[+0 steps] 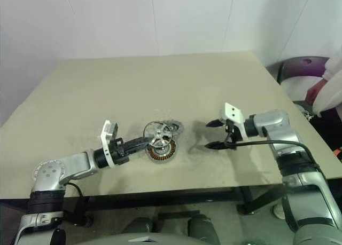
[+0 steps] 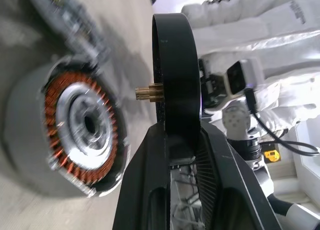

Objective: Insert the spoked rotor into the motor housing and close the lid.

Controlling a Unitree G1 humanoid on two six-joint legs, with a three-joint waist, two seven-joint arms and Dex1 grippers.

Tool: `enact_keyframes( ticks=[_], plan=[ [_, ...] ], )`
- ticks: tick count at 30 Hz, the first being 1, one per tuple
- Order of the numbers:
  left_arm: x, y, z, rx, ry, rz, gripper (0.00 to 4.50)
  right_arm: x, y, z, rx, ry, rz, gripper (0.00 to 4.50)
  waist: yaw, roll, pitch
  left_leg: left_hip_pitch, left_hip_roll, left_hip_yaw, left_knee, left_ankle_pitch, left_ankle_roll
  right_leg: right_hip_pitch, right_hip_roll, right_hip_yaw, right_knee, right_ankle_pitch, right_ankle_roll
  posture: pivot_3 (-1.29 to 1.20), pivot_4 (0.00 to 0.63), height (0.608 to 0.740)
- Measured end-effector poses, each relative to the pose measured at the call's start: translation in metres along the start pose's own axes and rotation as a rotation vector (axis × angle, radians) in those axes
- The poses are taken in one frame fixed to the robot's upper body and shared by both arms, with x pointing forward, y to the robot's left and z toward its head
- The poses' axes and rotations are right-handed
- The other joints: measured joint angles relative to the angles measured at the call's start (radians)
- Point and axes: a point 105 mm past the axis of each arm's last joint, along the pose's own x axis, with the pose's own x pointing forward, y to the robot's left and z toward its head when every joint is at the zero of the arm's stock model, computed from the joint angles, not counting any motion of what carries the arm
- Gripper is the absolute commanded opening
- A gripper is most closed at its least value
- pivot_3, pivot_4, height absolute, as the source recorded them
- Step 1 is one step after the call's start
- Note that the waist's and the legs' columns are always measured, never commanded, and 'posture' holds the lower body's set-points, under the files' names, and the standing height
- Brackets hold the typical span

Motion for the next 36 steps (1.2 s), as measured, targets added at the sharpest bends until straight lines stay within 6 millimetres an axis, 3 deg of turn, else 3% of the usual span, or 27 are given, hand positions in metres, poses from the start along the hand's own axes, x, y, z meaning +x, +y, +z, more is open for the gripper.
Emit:
enact_keyframes(
  ticks=[16,28,36],
  plan=[
    [0.001,0.01,-0.008,-0.01,0.044,0.034,0.41,0.0,-0.001,0.006,-0.01,-0.014,-0.026,4.5,0.0,0.0,0.0,0.0,0.0,0.0,0.001,0.0,0.0,0.0,0.0,0.0,0.0,0.0,0.0,0.0,0.0,0.74],
    [0.006,0.005,-0.005,0.046,0.046,0.037,4.36,0.004,0.0,0.008,-0.009,-0.03,-0.016,4.5,0.0,0.0,0.0,0.0,0.0,0.0,0.001,0.0,0.0,0.001,0.0,0.0,0.0,0.001,0.001,0.0,0.0,0.74],
    [-0.012,0.001,-0.002,0.176,0.115,0.137,4.43,0.006,0.0,0.009,-0.011,-0.034,-0.01,4.5,-0.002,0.0,0.0,0.001,0.0,0.0,0.001,0.0,0.0,0.001,0.0,0.0,0.001,0.001,0.0,0.0,0.0,0.74]
  ],
)
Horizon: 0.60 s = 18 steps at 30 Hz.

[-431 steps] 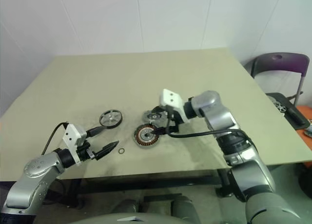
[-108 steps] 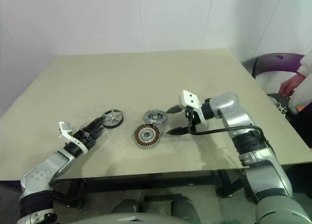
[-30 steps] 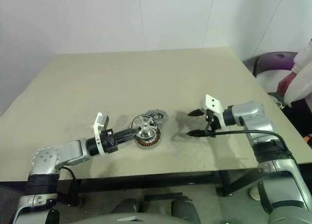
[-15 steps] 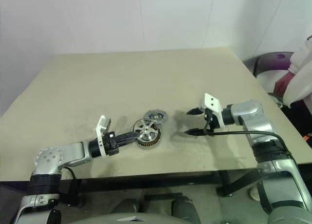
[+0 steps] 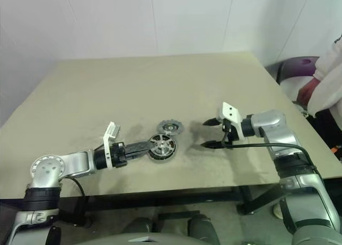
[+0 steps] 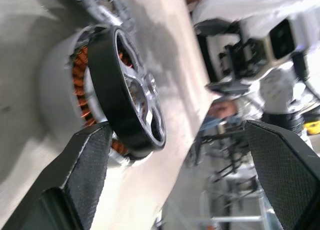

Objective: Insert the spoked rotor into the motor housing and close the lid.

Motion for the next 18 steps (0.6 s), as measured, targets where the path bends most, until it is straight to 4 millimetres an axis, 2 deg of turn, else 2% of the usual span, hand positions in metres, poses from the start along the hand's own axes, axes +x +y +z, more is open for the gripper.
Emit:
enact_keyframes(
  ticks=[10,12,15,17,18],
  plan=[
    [-0.039,-0.014,0.013,0.207,0.0,0.111,4.43,0.009,0.0,0.006,-0.012,-0.015,0.028,4.5,0.0,0.0,0.0,0.0,0.0,0.0,0.0,0.0,0.0,0.0,0.0,0.0,0.0,0.0,0.0,0.0,0.0,0.74],
    [-0.046,-0.016,0.019,0.337,-0.031,0.165,4.43,0.011,-0.001,0.008,-0.01,-0.022,0.031,4.5,-0.002,0.0,0.0,0.0,0.0,0.001,-0.001,0.0,0.0,0.0,0.0,0.0,0.0,-0.001,-0.001,0.0,0.0,0.74],
    [-0.058,-0.016,0.045,0.581,-0.196,0.218,4.43,0.016,-0.002,0.013,-0.008,-0.047,0.04,4.5,0.0,0.001,0.0,0.001,0.0,0.002,-0.001,0.0,0.0,0.0,0.001,0.0,0.0,-0.001,-0.004,0.0,0.0,0.74],
    [-0.067,-0.012,0.048,0.666,-0.223,0.253,4.43,0.02,-0.001,0.015,-0.002,-0.059,0.046,4.5,0.0,0.001,0.0,0.001,0.001,0.002,-0.001,0.0,0.0,0.0,0.001,0.001,0.0,-0.001,-0.004,0.0,0.0,0.74],
    [-0.071,-0.01,0.048,0.704,-0.235,0.264,4.48,0.021,-0.001,0.015,0.008,-0.063,0.047,4.31,0.001,0.001,0.0,0.0,0.001,0.002,-0.001,0.0,0.0,0.0,0.0,0.001,-0.001,-0.001,-0.004,0.0,0.0,0.74]
  ],
)
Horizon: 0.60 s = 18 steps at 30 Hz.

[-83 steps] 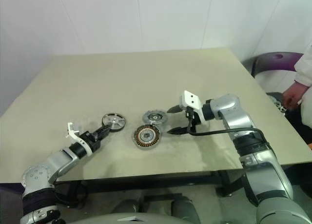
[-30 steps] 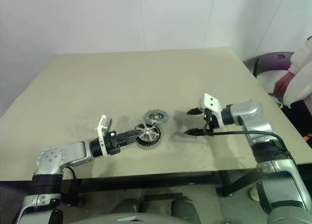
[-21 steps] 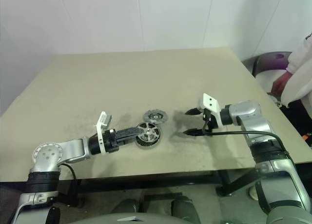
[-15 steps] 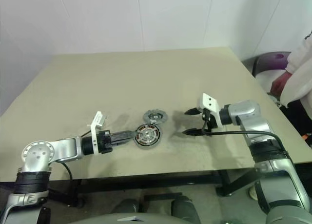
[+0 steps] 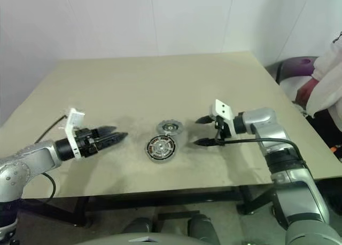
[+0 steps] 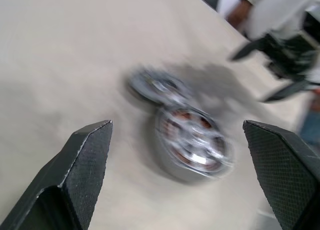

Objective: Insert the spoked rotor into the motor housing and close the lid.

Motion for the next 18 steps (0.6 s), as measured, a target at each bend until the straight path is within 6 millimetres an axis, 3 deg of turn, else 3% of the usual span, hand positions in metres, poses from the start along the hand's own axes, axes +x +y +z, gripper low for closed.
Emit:
enact_keyframes(
  ticks=[3,7,13,18],
  plan=[
    [-0.008,0.004,-0.006,0.087,-0.002,0.02,4.5,0.01,0.003,0.008,0.028,-0.052,0.016,3.62,-0.001,0.0,0.0,0.0,0.0,0.0,0.0,0.0,0.0,0.0,0.0,0.0,0.0,0.0,0.0,0.0,0.0,0.74],
    [-0.017,0.006,-0.015,0.164,0.02,0.03,4.5,0.028,0.008,0.025,0.03,-0.13,0.027,2.28,-0.001,0.0,0.0,0.0,0.001,-0.001,0.0,0.0,0.0,0.0,0.0,0.0,0.0,0.001,0.002,0.0,0.0,0.74],
    [-0.02,0.009,-0.019,0.198,0.007,0.059,4.5,0.073,0.026,0.035,0.031,-0.191,0.058,0.21,-0.001,0.0,0.0,0.0,0.001,-0.001,0.0,0.0,0.0,0.0,0.0,0.0,0.001,0.002,0.003,0.0,0.0,0.74],
    [-0.021,0.008,-0.025,0.177,0.007,0.064,4.5,0.093,0.04,0.024,0.04,-0.139,0.104,0.05,-0.001,0.0,0.0,0.0,0.001,-0.001,0.0,0.0,0.0,0.0,0.0,0.0,0.001,0.002,0.003,0.0,0.0,0.74]
  ],
)
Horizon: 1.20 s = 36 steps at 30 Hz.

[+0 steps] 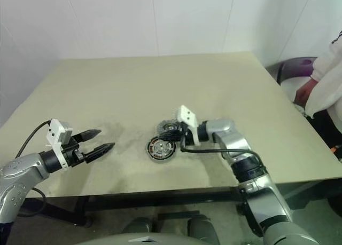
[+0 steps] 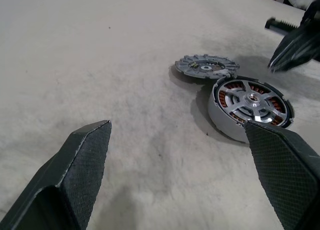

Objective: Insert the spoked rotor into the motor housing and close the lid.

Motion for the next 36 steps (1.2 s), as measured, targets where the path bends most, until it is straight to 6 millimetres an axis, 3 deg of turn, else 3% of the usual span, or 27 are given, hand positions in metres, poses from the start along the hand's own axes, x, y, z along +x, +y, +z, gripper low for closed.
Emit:
enact_keyframes(
  ticks=[4,11,17,20,26,29,36],
  plan=[
    [0.0,-0.004,-0.001,0.001,-0.001,-0.003,4.5,0.006,0.002,-0.026,0.026,0.079,0.003,0.05,-0.002,0.0,0.0,0.001,0.0,0.0,0.0,0.0,0.0,0.0,0.0,0.0,0.001,0.0,0.0,0.0,0.0,0.74],
    [-0.003,-0.004,-0.002,-0.002,-0.01,0.022,4.5,0.009,0.0,-0.031,-0.006,0.084,0.001,0.05,-0.004,0.0,0.0,0.014,0.0,0.001,-0.001,0.0,0.0,0.013,0.001,0.0,0.001,-0.002,-0.003,0.0,0.0,0.74],
    [-0.003,-0.006,-0.004,-0.006,-0.009,0.028,4.5,0.007,0.0,-0.028,-0.002,0.089,0.015,0.05,-0.005,0.0,0.0,0.014,0.0,0.001,0.0,0.0,0.0,0.013,0.001,0.0,0.001,-0.002,-0.003,0.0,0.0,0.74],
    [-0.004,-0.006,-0.006,-0.009,-0.004,0.036,4.5,0.002,-0.005,-0.014,-0.051,0.1,0.037,0.05,-0.004,0.0,0.0,0.013,0.0,0.001,-0.001,0.0,0.0,0.011,0.001,0.0,0.001,-0.001,-0.001,0.0,0.0,0.74],
    [-0.003,-0.006,-0.007,-0.008,-0.004,0.037,4.5,-0.013,-0.014,0.034,-0.264,0.138,0.124,0.05,-0.006,0.001,0.0,0.013,0.001,0.001,-0.002,0.0,0.0,0.011,0.001,0.0,0.001,-0.001,-0.001,0.0,0.0,0.74],
    [-0.003,-0.007,-0.006,-0.009,-0.007,0.025,4.5,-0.015,-0.012,0.039,-0.404,0.235,0.225,0.64,-0.007,0.001,0.0,0.013,0.0,0.001,-0.002,0.0,0.0,0.011,0.001,0.0,0.0,-0.001,-0.001,0.0,0.0,0.74],
    [-0.003,-0.008,-0.007,-0.011,-0.008,0.009,4.5,-0.015,-0.014,0.047,-0.722,0.388,0.404,2.88,-0.007,0.001,0.0,0.013,0.001,0.001,-0.002,0.0,0.0,0.011,0.001,0.0,0.0,0.0,-0.001,0.0,0.0,0.74]
  ],
)
